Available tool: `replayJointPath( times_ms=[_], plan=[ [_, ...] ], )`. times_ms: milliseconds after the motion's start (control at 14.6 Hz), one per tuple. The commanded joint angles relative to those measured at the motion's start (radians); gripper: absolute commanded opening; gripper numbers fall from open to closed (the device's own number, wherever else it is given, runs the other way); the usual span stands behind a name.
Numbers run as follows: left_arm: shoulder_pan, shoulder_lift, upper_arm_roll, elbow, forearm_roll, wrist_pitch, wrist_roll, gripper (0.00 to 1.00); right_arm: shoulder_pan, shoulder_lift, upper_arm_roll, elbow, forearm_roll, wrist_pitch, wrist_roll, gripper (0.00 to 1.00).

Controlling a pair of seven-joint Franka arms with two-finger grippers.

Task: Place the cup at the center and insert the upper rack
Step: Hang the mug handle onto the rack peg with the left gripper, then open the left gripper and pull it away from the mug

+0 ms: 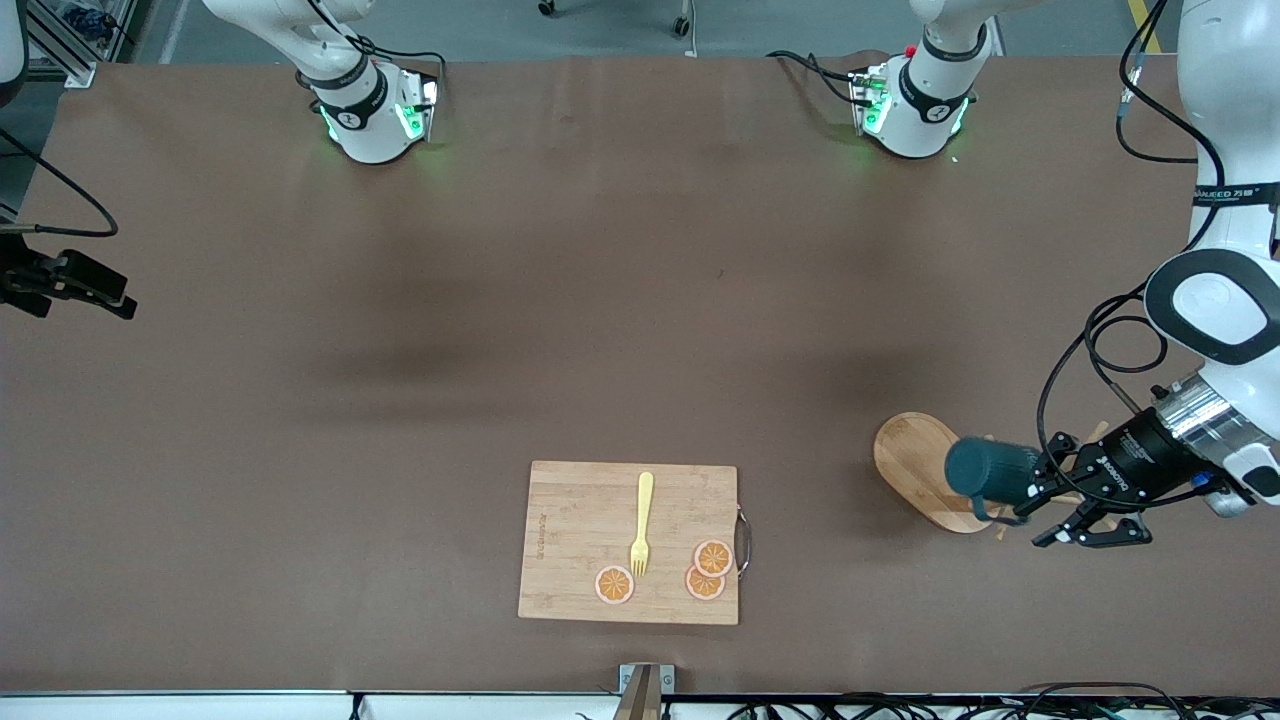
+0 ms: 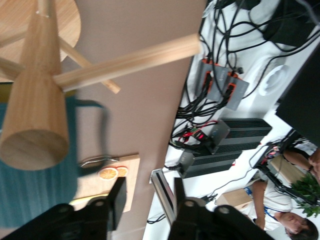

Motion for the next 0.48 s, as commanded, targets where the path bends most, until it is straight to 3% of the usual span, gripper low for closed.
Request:
replayJointPath(
  times_ms=[0, 206, 412],
  plan=[
    [0.008, -0.046, 0.002, -0.009, -0.010, 0.003, 0.012, 1.00, -0.009, -0.004, 0.006, 0.002, -0.014, -0.006, 0.008, 1.00],
    [0.005, -0.115, 0.005, -0.029, 0.076, -0.012, 0.009, 1.00, -0.007, -0.004, 0.005, 0.002, -0.014, -0.006, 0.006, 1.00],
    [0.008, -0.192, 0.004, -0.051, 0.278, -0.090, 0.013, 1.00, -0.006, -0.004, 0.006, 0.002, -0.014, -0.004, 0.006, 1.00]
  ],
)
